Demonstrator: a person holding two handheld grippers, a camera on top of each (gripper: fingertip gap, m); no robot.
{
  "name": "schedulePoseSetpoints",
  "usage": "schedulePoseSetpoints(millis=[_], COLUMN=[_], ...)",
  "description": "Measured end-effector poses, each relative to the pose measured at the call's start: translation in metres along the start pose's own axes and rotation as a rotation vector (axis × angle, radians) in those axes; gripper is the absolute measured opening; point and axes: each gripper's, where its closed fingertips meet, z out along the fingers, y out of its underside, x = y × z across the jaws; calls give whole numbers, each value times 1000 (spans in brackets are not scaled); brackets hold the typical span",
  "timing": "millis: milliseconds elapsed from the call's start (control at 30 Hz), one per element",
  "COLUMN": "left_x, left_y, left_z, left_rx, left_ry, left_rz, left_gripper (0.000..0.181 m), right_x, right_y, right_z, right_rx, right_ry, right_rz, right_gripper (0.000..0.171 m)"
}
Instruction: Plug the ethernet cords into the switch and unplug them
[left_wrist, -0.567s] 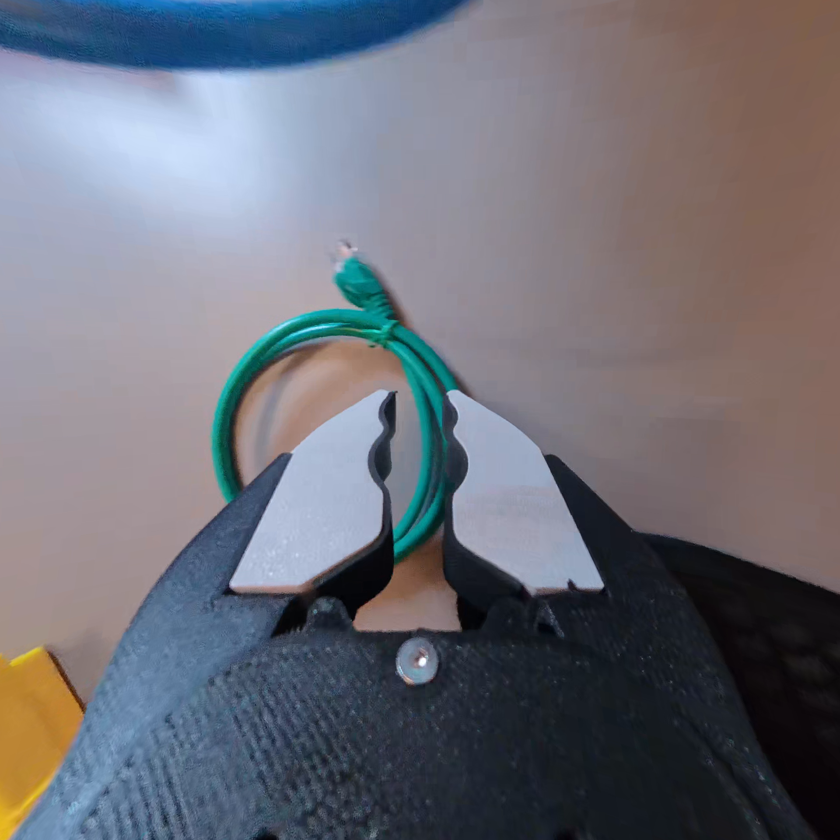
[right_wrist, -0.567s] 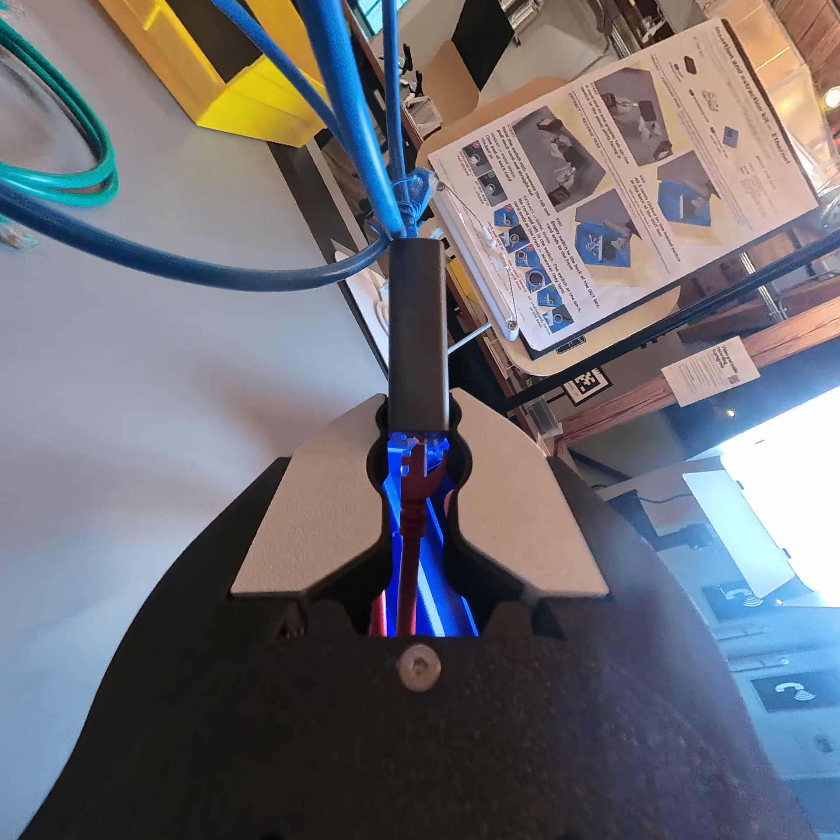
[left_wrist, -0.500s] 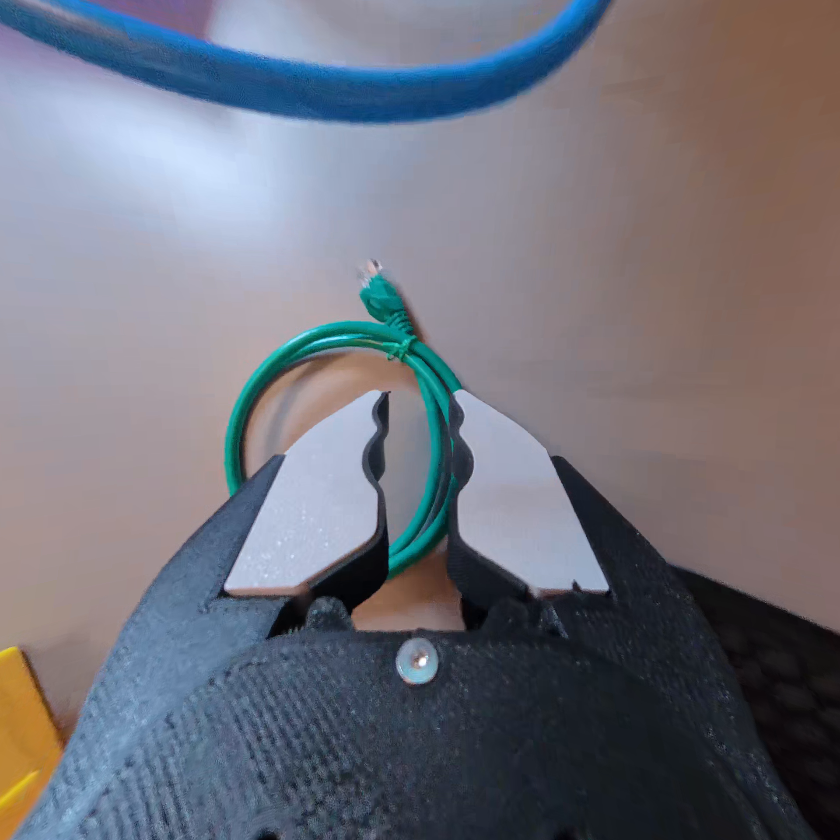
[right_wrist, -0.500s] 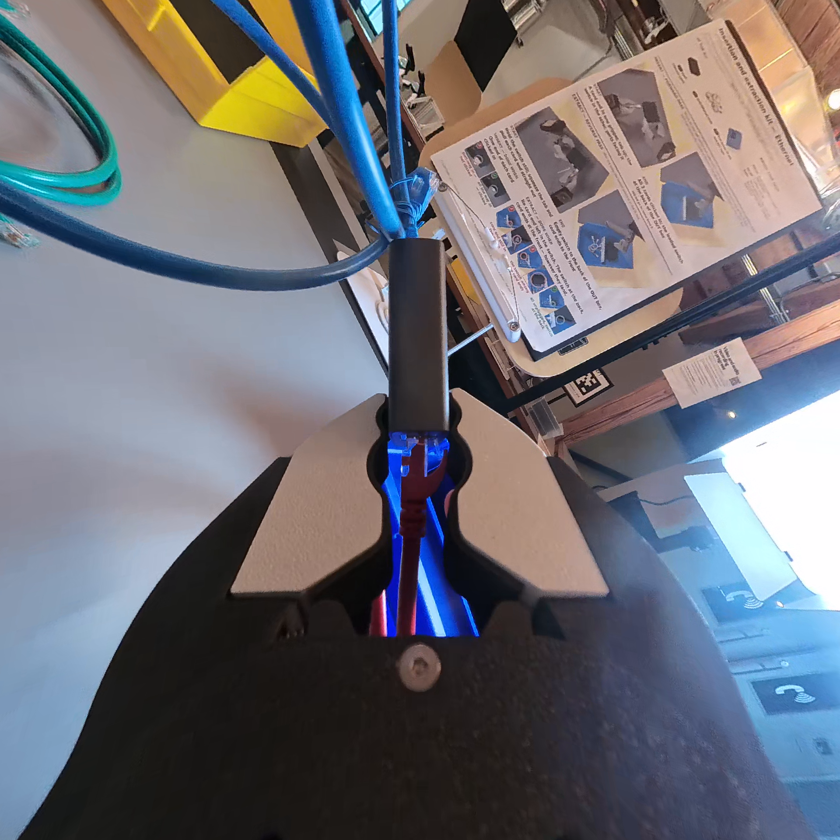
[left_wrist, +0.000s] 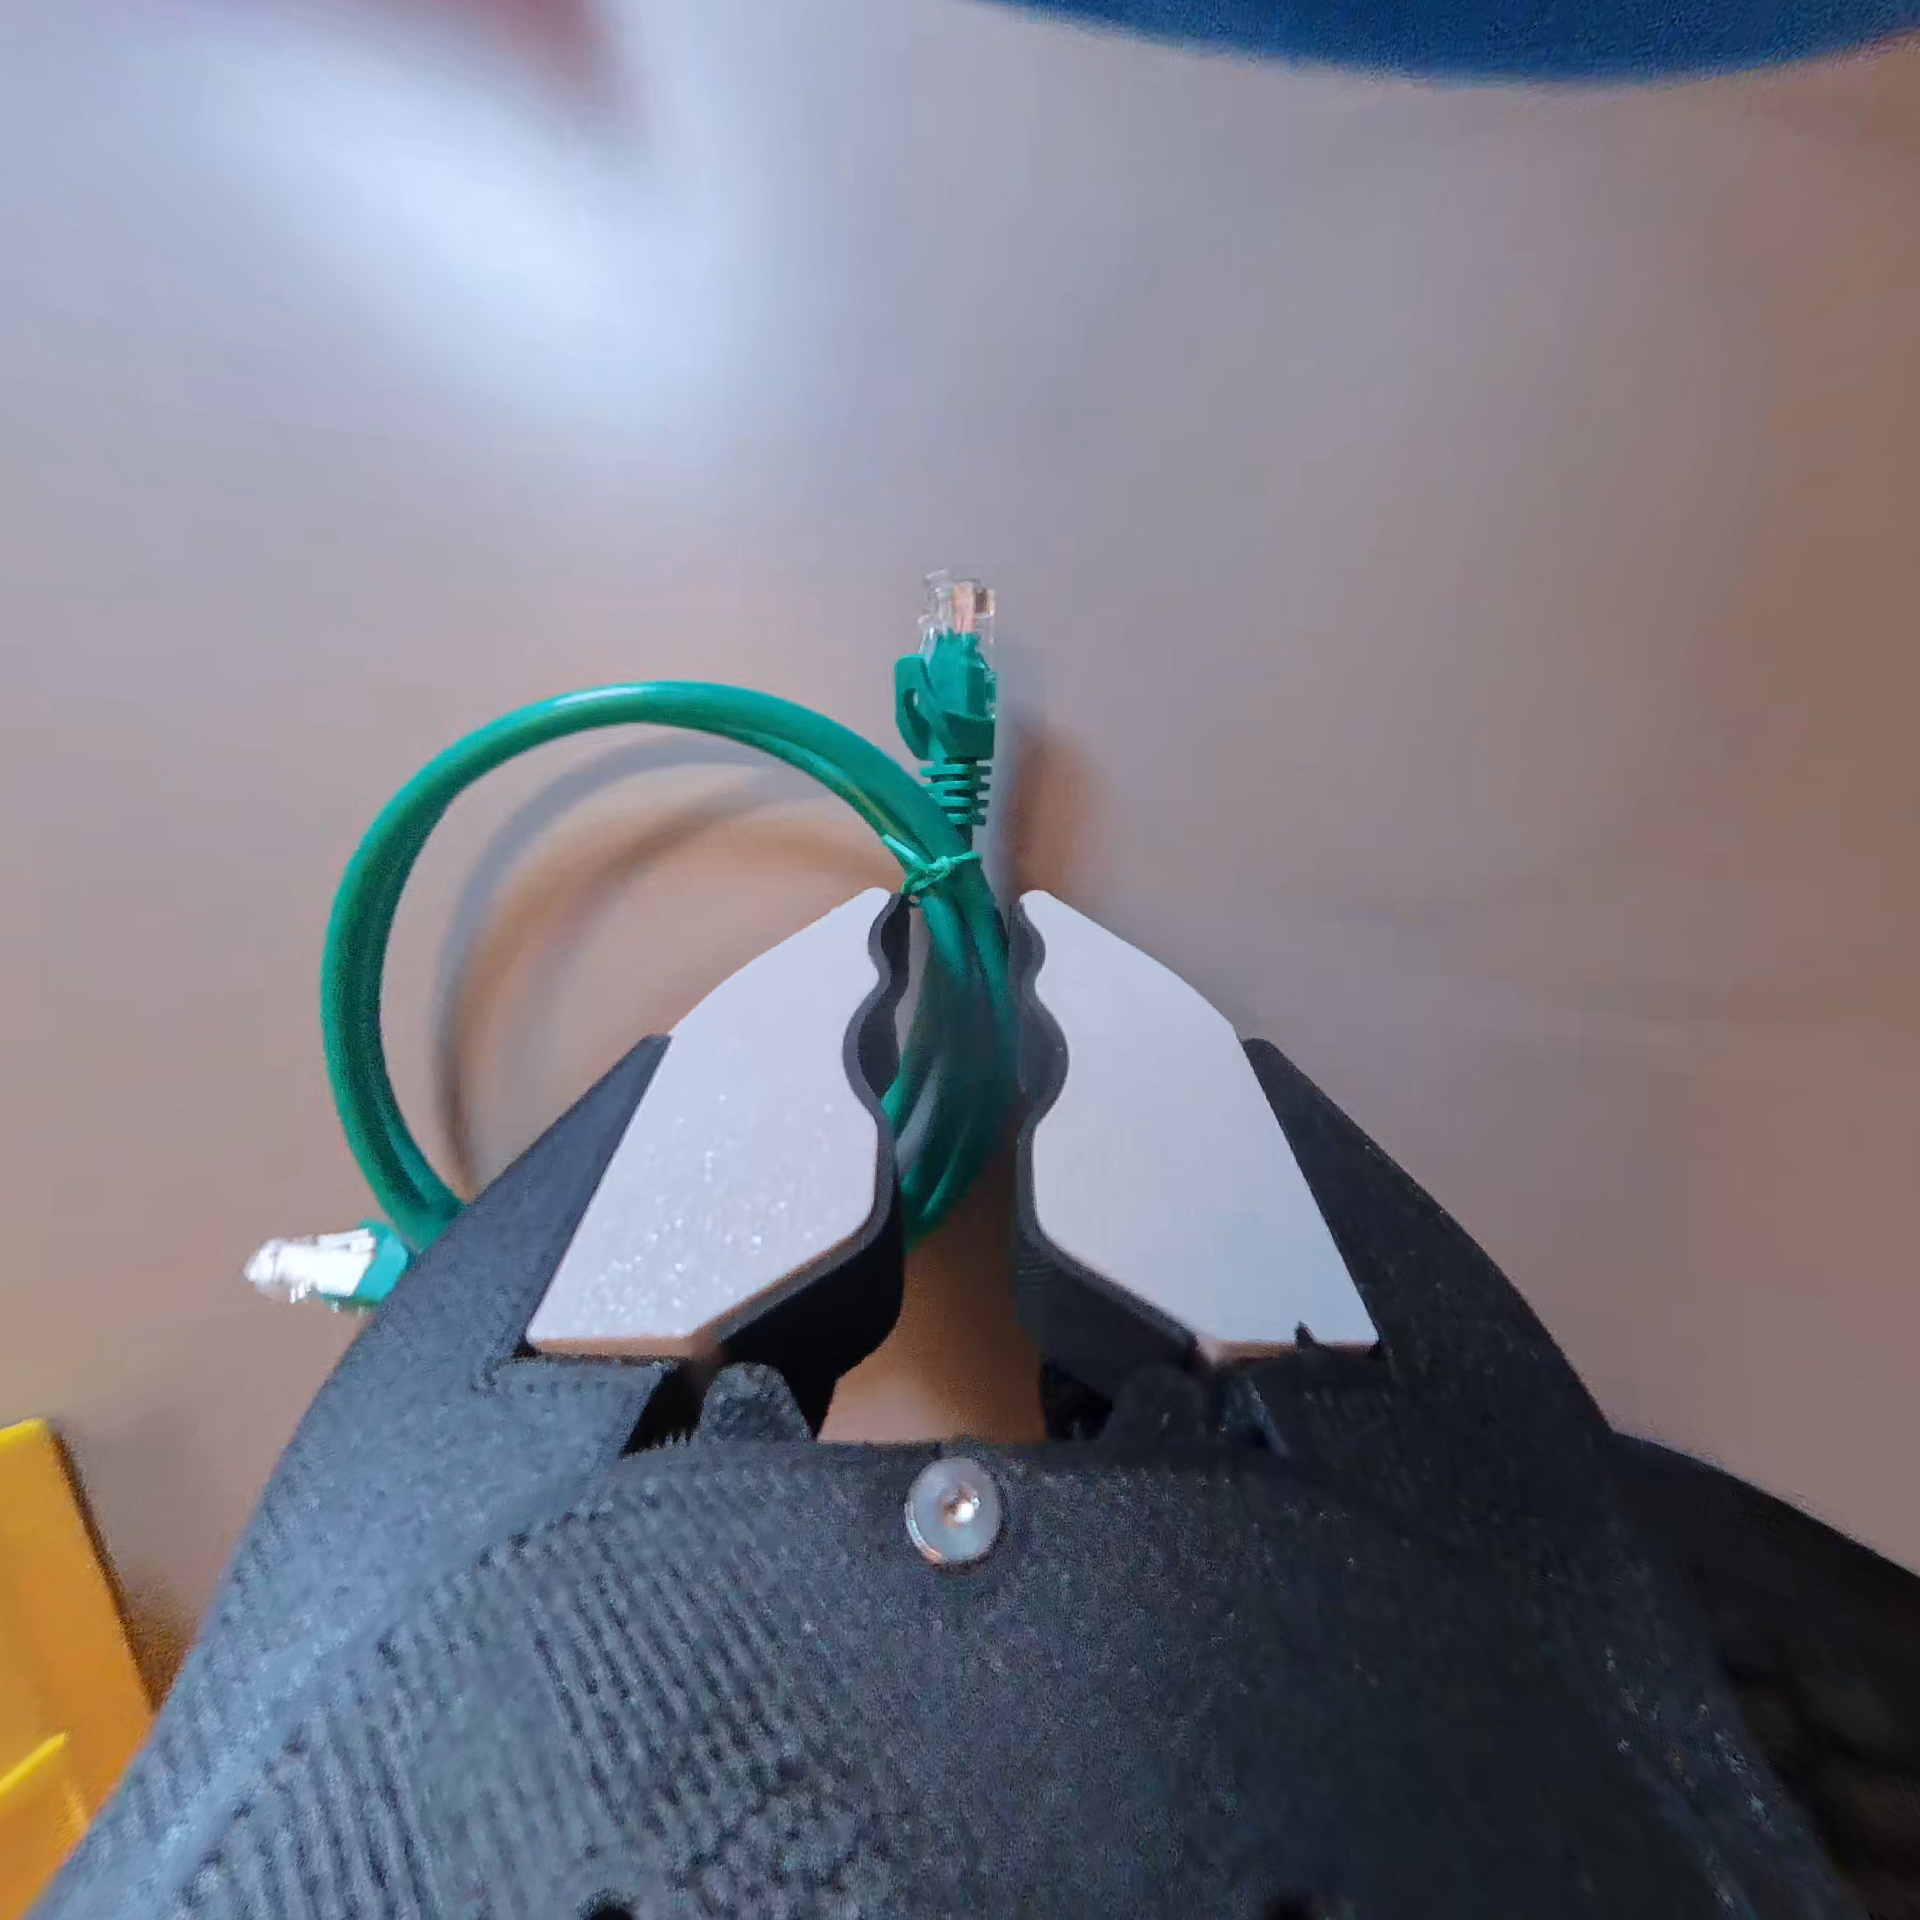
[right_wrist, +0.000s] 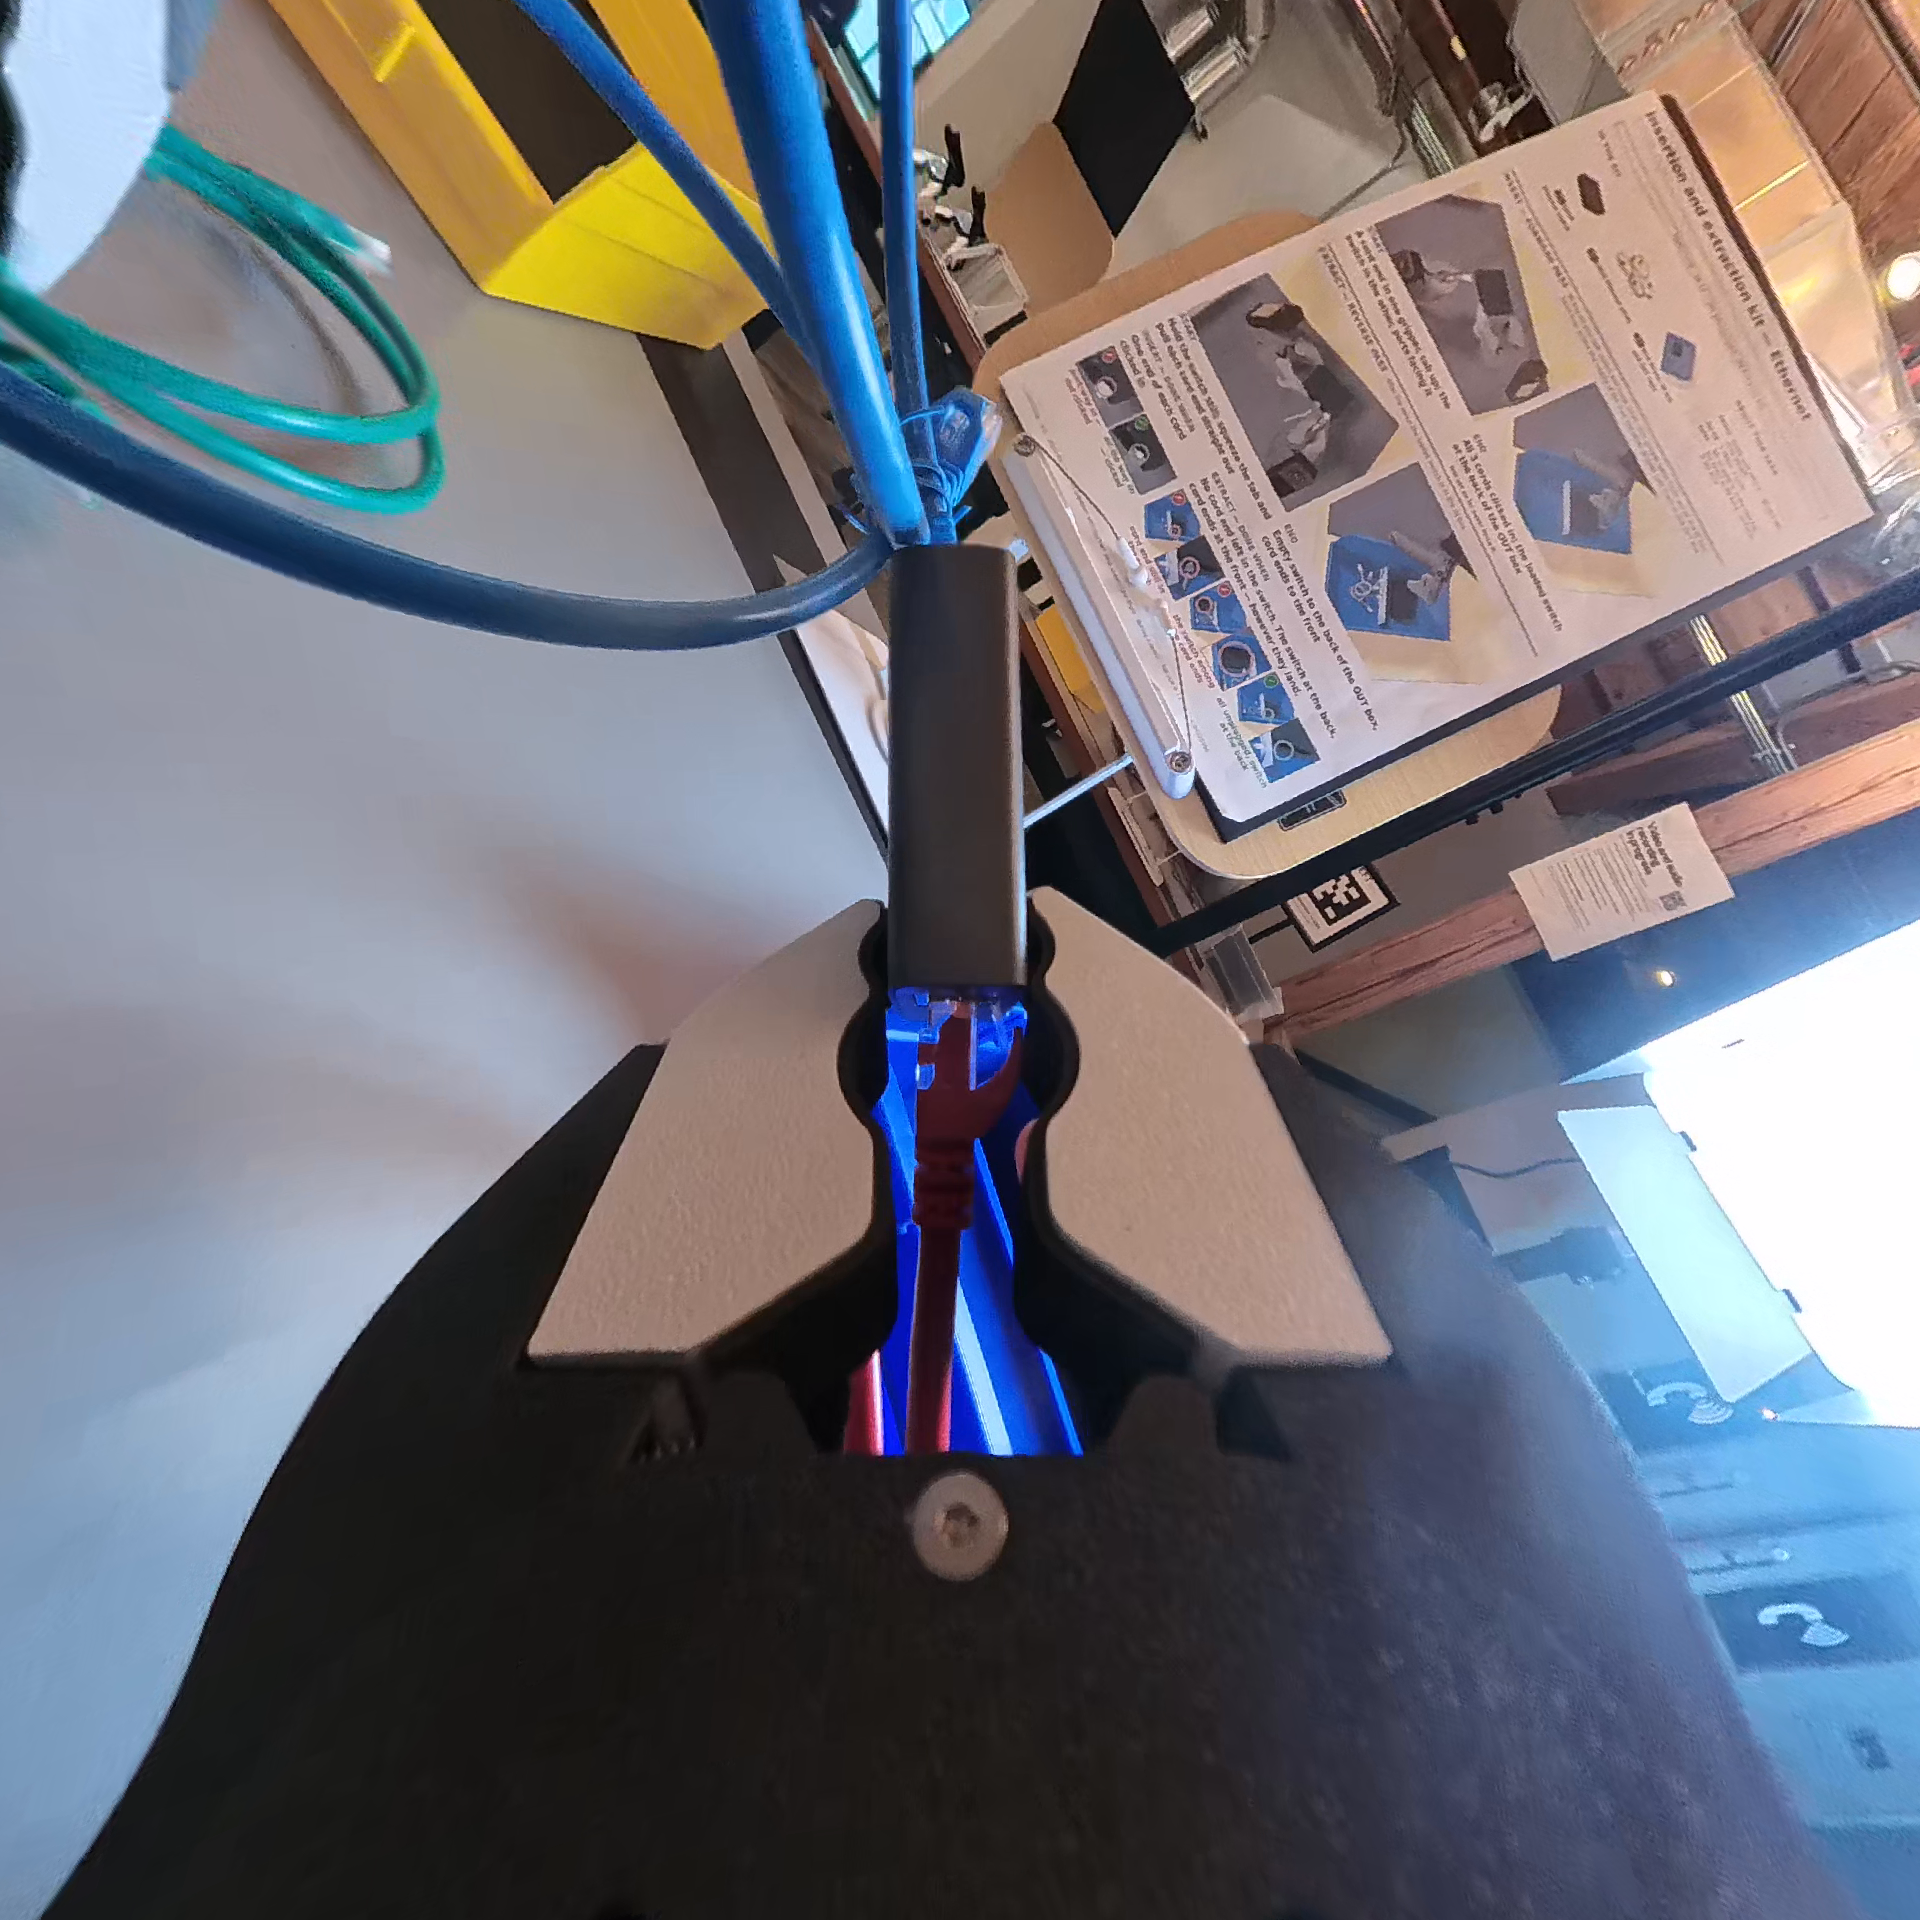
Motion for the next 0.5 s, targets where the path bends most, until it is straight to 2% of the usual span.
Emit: schedulePoseSetpoints(millis=[33,233,500], left_x=[-5,-38,-41], left_y=[1,6,6], left_z=[-4,-36,-52], left_rx=[11,106,128], left_ry=[-8,-71,-111], left_rz=[-17,-97,-23], left_gripper=[17,13,14], right_x=[-1,-13,-22], right_y=[-1,-3,-4], right_z=[0,3,5], right_rx=[3,10,8], right_ry=[-4,-35,-59], right_rz=[-12,-81,-104], right_gripper=[21,21,21])
